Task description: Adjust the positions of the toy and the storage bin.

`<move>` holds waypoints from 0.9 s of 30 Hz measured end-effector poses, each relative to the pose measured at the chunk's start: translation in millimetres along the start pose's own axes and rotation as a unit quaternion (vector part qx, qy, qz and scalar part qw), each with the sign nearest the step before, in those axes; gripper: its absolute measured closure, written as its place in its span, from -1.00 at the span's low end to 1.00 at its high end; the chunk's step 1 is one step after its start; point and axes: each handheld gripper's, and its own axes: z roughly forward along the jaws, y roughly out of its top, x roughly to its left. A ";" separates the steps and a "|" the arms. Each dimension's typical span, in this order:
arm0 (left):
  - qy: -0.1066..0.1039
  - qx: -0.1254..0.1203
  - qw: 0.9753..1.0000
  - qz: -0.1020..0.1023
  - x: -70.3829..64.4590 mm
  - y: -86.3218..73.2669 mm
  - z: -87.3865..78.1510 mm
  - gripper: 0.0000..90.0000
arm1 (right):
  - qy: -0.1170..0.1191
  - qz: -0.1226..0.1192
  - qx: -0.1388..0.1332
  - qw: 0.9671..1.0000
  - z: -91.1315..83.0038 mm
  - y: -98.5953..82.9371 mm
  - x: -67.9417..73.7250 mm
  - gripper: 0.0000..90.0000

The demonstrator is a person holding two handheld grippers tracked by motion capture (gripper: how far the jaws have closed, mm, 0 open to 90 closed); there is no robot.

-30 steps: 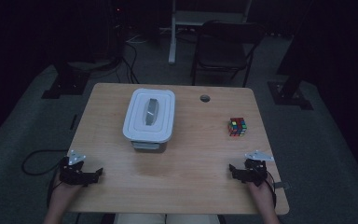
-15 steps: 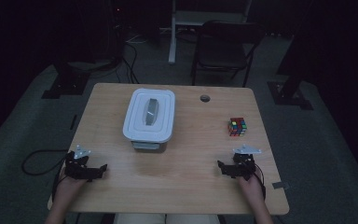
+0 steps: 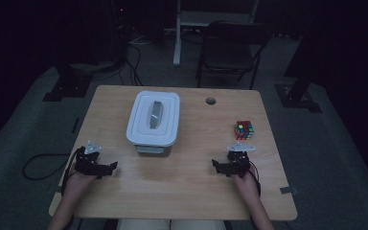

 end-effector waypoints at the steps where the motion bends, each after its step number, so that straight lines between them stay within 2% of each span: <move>1: 0.001 -0.001 1.000 0.001 0.1 2.1 1.1 -0.98 | 0.000 0.001 -0.001 1.000 1.5 1.4 0.6 -0.70; 8: -0.003 -0.009 1.000 0.002 2.1 17.7 8.6 -0.98 | 0.005 0.003 -0.008 1.000 13.9 14.1 3.9 -0.69; 17: -0.011 -0.026 1.000 -0.007 7.4 35.0 20.1 -0.98 | -0.001 -0.008 -0.019 1.000 29.6 31.8 14.3 -0.70; 21: -0.004 -0.029 1.000 -0.006 8.3 39.8 27.2 -0.98 | 0.006 0.000 -0.026 1.000 36.7 39.6 17.4 -0.70; 25: 0.003 -0.037 0.999 -0.017 9.8 41.5 33.1 -0.98 | 0.007 -0.001 -0.034 0.999 44.5 47.3 20.6 -0.70; 27: 0.003 -0.037 0.999 -0.021 10.8 43.8 35.7 -0.98 | 0.000 -0.002 -0.035 0.999 49.5 51.0 21.2 -0.70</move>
